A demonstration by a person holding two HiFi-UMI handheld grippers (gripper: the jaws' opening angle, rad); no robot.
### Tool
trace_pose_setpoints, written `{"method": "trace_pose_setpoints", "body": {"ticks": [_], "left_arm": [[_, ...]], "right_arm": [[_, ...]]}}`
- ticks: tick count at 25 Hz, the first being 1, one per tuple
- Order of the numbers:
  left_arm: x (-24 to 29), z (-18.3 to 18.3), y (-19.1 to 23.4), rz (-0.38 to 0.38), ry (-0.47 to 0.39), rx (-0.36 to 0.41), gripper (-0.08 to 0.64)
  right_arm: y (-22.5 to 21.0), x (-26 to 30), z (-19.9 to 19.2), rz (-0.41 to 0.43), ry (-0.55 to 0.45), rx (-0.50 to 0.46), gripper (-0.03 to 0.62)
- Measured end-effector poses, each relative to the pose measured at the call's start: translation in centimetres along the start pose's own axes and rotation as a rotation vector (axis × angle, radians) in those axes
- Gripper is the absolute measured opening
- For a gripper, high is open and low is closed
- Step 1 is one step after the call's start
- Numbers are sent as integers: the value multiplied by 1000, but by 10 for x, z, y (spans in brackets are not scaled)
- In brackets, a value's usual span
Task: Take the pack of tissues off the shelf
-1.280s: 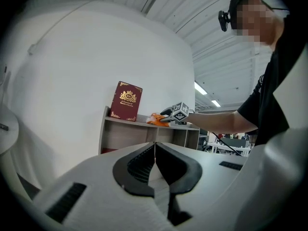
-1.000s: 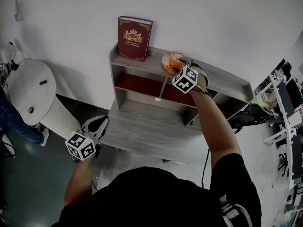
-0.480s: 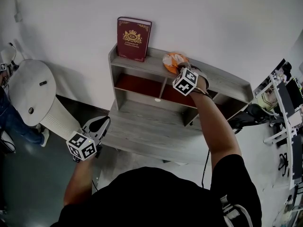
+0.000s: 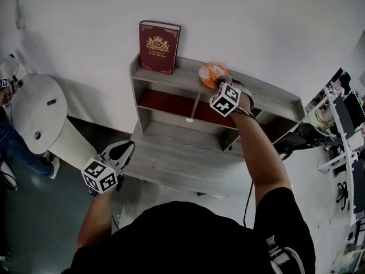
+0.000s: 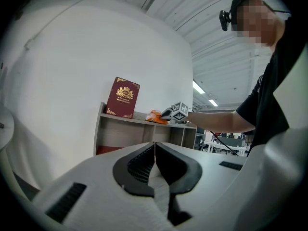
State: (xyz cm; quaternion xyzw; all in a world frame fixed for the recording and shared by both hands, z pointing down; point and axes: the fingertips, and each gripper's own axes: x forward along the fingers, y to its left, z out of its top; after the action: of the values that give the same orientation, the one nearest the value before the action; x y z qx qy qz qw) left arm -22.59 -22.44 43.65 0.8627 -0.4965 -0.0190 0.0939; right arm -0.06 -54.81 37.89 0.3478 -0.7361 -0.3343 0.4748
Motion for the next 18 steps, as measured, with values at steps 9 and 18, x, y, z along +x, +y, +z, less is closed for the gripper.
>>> {"method": "trace_pose_setpoints", "body": {"ticks": [9,18], "left_arm": [[17,4,-10,-63,12,9,18],[49,15,-39,-172,8,39,18]], "right_arm": [[-2,-63,-11,-50,-15,21,17],[29,-161,-32,-89,-30,42,17]]}}
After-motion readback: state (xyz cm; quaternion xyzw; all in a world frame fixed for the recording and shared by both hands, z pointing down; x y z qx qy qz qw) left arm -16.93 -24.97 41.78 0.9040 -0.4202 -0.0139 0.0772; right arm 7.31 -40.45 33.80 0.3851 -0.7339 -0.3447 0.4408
